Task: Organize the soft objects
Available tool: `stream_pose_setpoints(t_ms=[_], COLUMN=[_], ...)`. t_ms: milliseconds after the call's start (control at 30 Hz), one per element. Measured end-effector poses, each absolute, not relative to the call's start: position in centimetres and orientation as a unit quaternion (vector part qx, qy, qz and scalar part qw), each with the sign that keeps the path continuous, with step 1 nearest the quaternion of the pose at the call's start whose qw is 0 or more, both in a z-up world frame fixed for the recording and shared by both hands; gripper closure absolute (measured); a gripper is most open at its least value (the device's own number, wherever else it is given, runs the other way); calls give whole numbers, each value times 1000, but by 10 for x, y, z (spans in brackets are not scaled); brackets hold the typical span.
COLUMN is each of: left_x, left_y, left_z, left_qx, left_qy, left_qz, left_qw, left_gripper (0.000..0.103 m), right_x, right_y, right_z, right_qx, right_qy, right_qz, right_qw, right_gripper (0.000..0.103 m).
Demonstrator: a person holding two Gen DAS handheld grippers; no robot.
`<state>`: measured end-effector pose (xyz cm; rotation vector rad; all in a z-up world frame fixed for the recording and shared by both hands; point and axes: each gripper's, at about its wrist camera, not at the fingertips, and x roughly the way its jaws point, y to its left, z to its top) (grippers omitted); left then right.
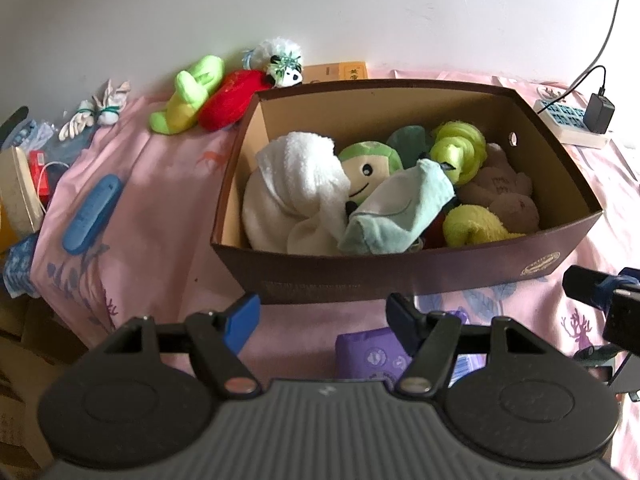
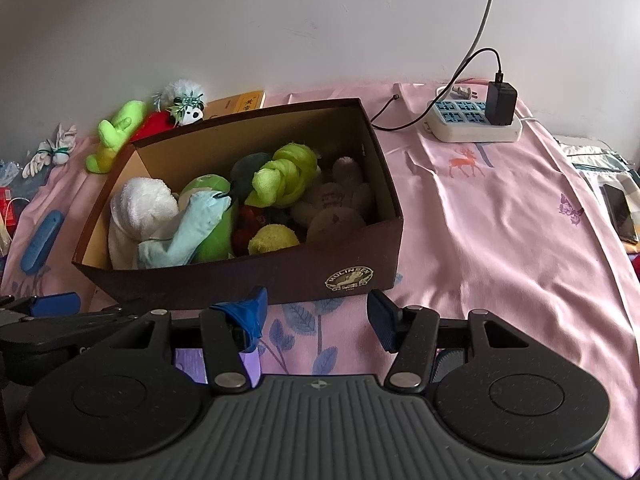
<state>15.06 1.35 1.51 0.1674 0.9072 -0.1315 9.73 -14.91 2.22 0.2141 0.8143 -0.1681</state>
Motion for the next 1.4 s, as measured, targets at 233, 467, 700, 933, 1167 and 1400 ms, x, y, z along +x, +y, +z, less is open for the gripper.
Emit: stream_pose_setpoints(t_ms=[233,467,700,933,1167,1400], left_x=[144,138,133,129,128,124], left_y=[15,21,28,32,33,30], left_z=[13,13,16,20,25,33], left_qx=[85,82,79,83,83,81], left_qy=[439,435,430,420,411,403], left_qz=[-68,-62,-56,-53,-42,-17], left_qw=[892,894,897,902,907,912], left_gripper=[34,34,34,34,34,34], right_x=[88,82,76,71,71,72], right_y=[-148,-142,-137,-136,-137,-144], right_z=[21,22,24,28,33,39], right_qx=[113,111,109,106,109,99], right_qy=[391,386,381,375,362,355], right_qz=[-84,-80,-78,-76,-59,-28], right_qw=[909,912,915,918,924,929], right_gripper=[63,63,63,63,63,63])
